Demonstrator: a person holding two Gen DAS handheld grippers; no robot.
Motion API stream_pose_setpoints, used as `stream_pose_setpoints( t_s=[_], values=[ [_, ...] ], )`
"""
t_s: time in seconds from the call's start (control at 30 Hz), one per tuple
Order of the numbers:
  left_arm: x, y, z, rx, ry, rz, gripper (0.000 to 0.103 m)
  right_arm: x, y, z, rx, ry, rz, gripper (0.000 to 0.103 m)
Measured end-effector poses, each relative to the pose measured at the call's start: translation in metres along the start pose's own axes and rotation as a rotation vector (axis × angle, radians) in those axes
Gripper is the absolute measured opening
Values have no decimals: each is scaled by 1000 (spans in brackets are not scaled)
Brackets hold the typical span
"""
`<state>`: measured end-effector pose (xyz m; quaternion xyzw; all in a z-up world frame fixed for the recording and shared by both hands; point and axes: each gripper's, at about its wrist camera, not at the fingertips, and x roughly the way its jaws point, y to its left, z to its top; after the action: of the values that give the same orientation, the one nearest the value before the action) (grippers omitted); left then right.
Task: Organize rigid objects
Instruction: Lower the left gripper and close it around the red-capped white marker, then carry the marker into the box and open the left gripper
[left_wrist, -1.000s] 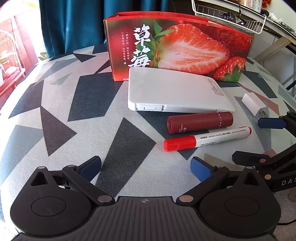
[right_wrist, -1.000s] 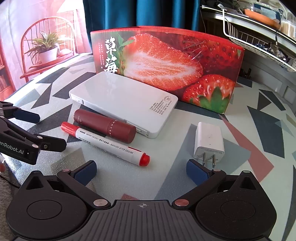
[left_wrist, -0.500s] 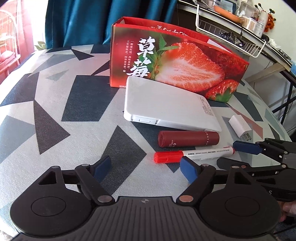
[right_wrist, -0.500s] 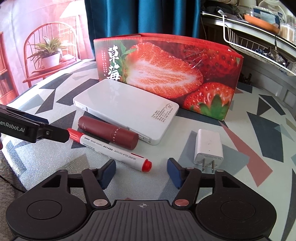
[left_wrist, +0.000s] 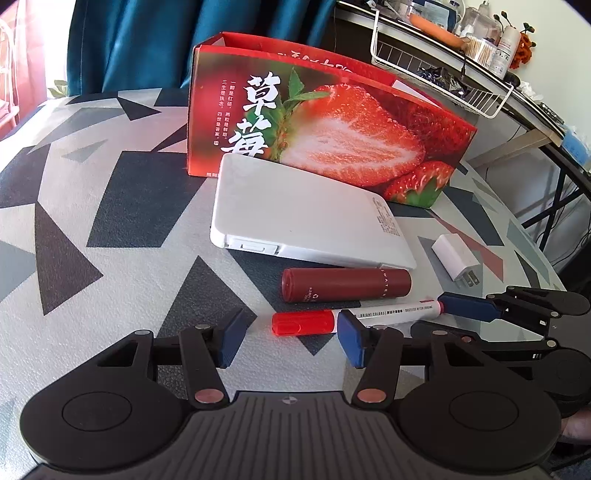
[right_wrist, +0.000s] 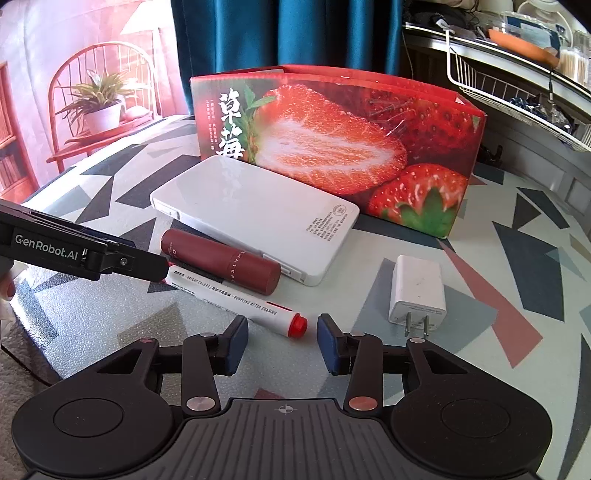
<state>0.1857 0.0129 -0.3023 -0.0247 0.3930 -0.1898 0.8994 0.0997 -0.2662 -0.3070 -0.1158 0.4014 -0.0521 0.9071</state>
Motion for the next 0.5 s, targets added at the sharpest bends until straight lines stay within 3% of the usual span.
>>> stream_pose_setpoints(
  t_s=[0.2, 0.27, 0.5],
  values=[
    [2, -5, 0, 4, -6, -5, 57, 0, 0, 0, -7, -1, 3, 36],
    [1, -7, -1, 0, -4, -13, 51, 0, 0, 0, -6, -2, 4, 35],
    [0, -11, -4, 24, -1, -13, 46, 0, -1, 0, 8, -3, 1, 34]
  ],
)
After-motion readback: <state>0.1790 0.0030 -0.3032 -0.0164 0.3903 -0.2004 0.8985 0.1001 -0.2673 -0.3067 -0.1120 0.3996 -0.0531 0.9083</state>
